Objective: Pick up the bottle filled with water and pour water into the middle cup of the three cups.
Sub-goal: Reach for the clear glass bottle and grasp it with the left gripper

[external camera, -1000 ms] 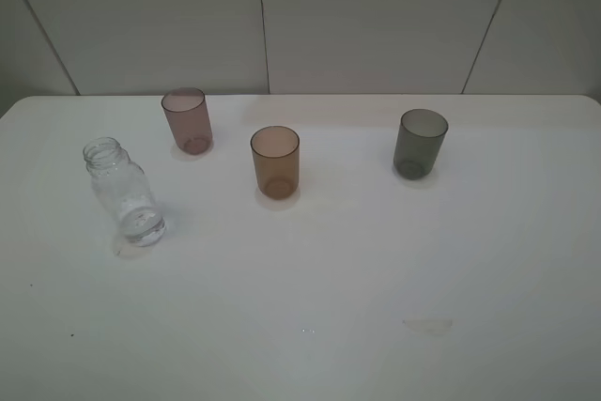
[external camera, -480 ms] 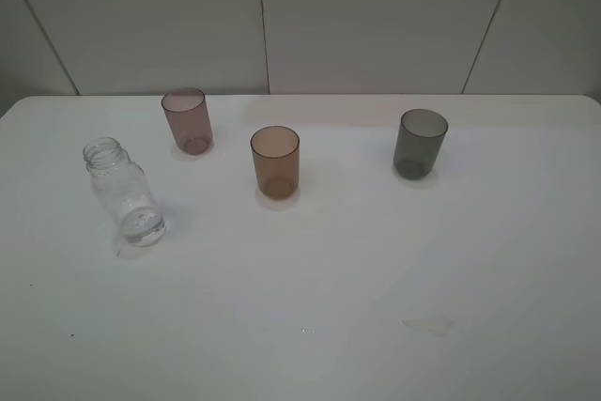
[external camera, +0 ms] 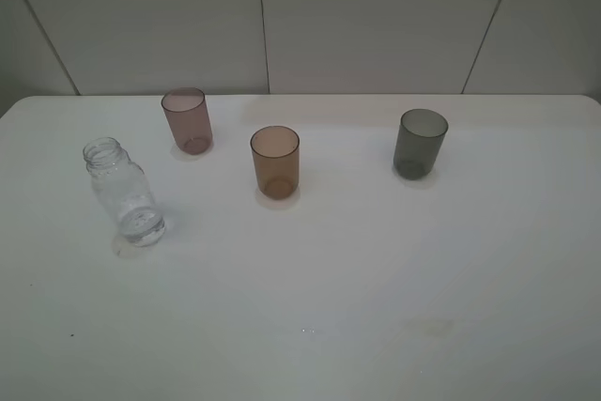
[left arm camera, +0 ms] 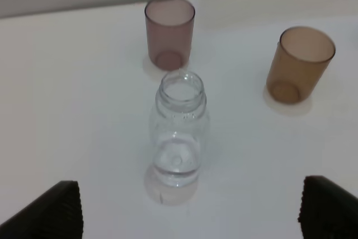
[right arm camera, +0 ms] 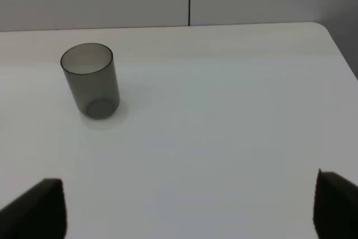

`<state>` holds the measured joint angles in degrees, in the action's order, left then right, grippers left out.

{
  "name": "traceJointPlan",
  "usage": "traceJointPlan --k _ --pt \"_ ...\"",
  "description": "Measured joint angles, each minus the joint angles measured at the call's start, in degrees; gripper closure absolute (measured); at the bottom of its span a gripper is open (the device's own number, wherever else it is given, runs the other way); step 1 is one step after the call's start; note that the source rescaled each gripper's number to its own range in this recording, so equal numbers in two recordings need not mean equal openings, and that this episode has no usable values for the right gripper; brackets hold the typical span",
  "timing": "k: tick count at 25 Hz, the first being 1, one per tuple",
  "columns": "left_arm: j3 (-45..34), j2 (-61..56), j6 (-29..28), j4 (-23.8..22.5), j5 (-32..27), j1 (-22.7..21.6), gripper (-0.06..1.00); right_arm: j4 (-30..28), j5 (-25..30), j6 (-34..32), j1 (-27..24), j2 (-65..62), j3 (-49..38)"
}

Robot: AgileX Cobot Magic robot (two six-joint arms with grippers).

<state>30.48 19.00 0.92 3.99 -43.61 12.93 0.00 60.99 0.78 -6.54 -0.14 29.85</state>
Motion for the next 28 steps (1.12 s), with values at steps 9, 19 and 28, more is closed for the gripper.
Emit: traceJointPlan --k 9,19,28 --pt "-0.06 24.42 0.0 0.31 10.56 0.0 -0.04 0.0 0.0 0.0 0.0 0.0 0.0" --pt "-14.65 29.66 0.19 0.1 37.31 0.11 -0.04 0.0 0.0 0.0 0.0 0.0 0.0" --pt "-23.12 34.17 -0.06 -1.96 56.99 0.11 -0.04 0.0 0.0 0.0 0.0 0.0 0.0"
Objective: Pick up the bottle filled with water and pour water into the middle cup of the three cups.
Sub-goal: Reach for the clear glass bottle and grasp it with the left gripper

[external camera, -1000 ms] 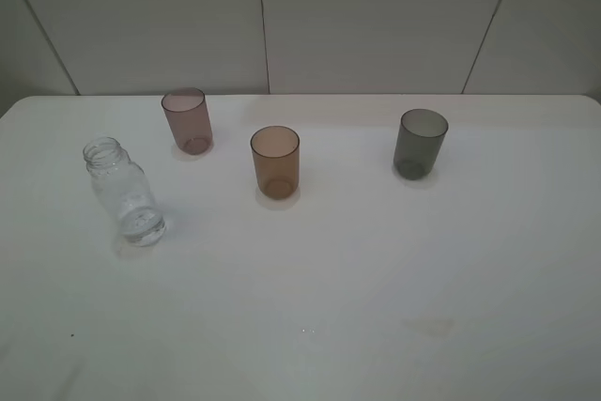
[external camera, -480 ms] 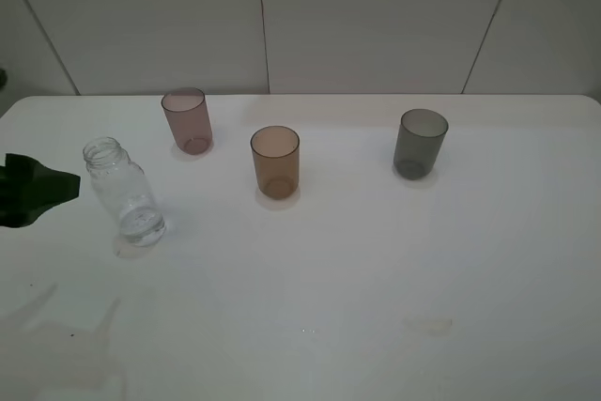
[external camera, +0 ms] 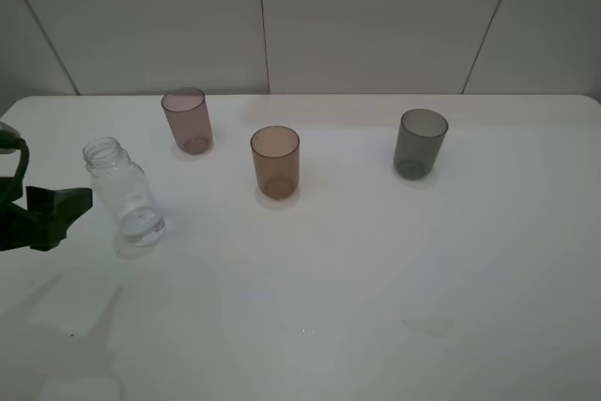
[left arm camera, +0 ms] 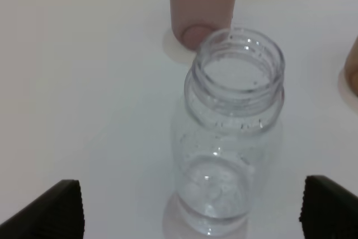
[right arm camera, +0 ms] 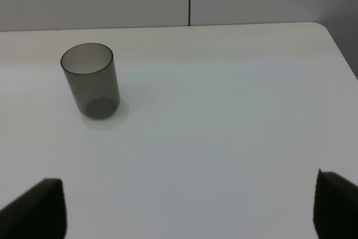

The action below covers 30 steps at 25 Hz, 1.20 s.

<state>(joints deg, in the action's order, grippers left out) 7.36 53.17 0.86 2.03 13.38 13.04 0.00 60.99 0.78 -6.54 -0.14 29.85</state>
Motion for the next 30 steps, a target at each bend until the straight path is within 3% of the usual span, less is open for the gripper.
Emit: traceJointPlan --k 5,10,19,25,30 --pt "-1.86 6.37 -3.1 -3.84 9.8 0.0 -0.04 0.0 0.0 0.0 0.0 0.0 0.0" --pt "-3.96 14.25 -5.83 -7.69 23.84 0.0 -0.04 0.0 0.0 0.0 0.0 0.0 0.0" --pt "-7.45 33.22 -6.02 -4.33 53.49 0.0 -0.04 0.0 0.0 0.0 0.0 0.0 0.0" --pt "-7.51 46.29 -4.58 -4.2 55.28 0.0 -0.04 0.0 0.0 0.0 0.0 0.0 0.0" --pt "-7.51 50.44 -0.86 -4.15 55.43 0.0 -0.04 0.0 0.0 0.0 0.0 0.0 0.0"
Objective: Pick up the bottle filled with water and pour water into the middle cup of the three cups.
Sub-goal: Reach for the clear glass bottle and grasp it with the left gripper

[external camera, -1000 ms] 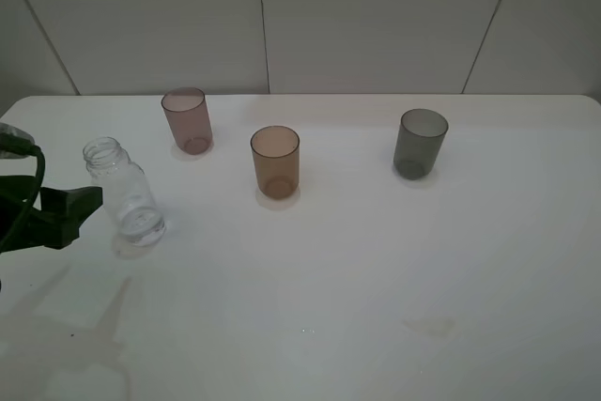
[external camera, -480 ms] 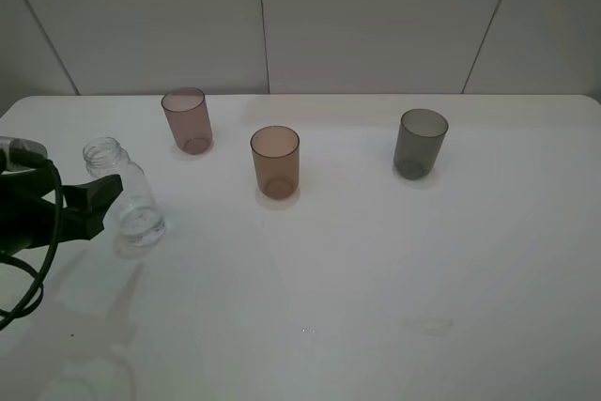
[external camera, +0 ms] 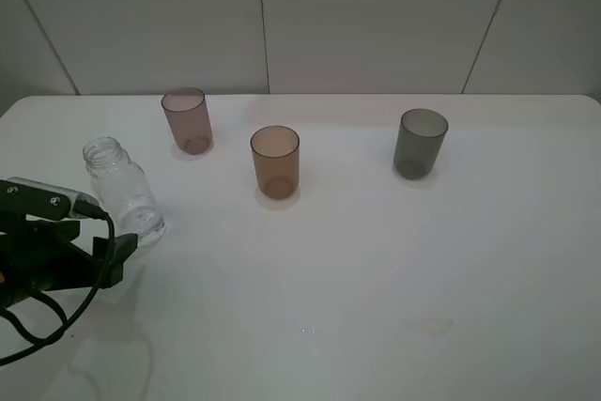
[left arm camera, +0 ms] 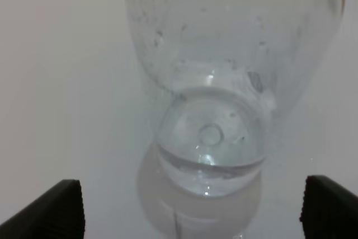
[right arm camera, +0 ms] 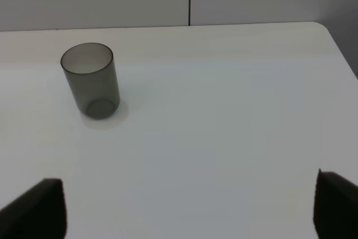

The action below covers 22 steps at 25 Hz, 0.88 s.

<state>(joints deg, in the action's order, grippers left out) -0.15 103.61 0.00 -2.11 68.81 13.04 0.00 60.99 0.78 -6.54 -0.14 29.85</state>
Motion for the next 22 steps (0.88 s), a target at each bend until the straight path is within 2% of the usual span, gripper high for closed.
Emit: traceJointPlan --k 9,22 --pt "0.15 0.04 0.0 -0.54 0.57 0.0 -0.04 0.0 0.0 0.0 0.0 0.0 0.0" --pt "6.37 0.17 0.0 -1.9 0.59 0.0 -0.04 0.0 0.0 0.0 0.0 0.0 0.0"
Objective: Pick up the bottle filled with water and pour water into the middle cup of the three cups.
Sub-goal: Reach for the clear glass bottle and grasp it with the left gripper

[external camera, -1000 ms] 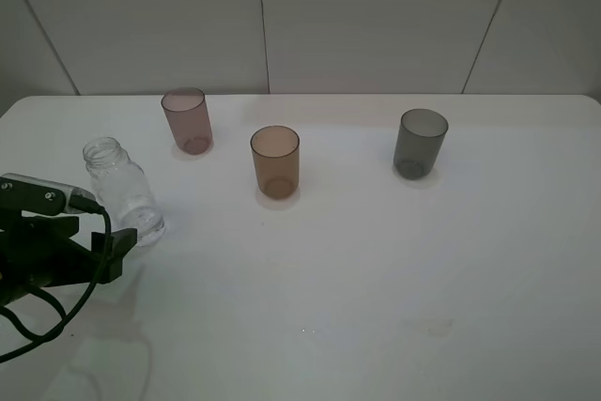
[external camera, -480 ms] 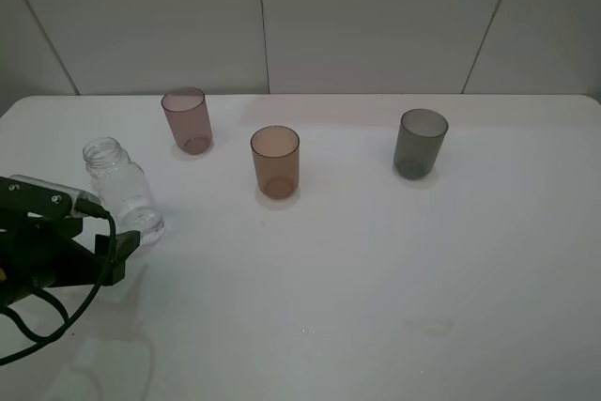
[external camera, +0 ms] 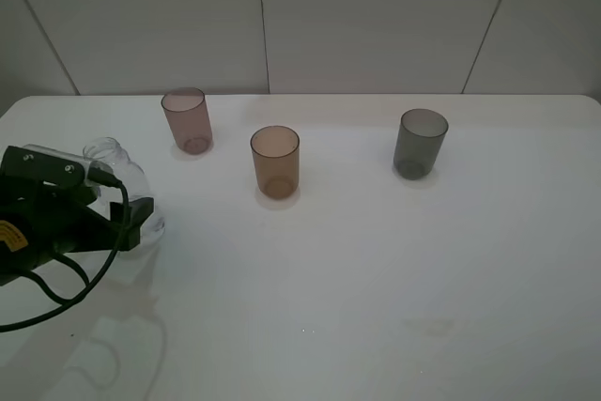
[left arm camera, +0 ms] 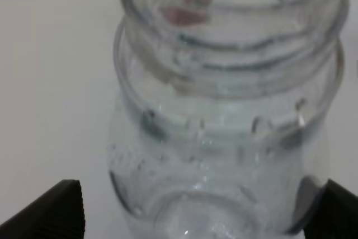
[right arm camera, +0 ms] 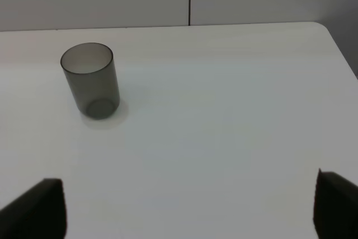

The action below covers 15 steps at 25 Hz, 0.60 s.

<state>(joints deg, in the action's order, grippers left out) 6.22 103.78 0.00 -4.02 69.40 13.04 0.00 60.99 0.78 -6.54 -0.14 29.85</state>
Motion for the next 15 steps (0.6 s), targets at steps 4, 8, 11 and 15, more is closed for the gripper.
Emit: traceJointPlan --k 4,8,11,15 --pt "1.05 0.02 -0.61 -0.69 0.05 0.0 -0.04 0.0 0.0 0.0 0.0 0.0 0.0" --pt "1.28 0.14 -0.86 -0.65 0.05 0.0 -0.04 0.0 0.0 0.0 0.0 0.0 0.0" --pt "2.31 0.86 -1.48 -0.41 0.05 0.0 -0.04 0.0 0.0 0.0 0.0 0.0 0.0" --pt "3.03 1.06 -1.64 -0.41 0.08 0.0 -0.04 0.0 0.0 0.0 0.0 0.0 0.0"
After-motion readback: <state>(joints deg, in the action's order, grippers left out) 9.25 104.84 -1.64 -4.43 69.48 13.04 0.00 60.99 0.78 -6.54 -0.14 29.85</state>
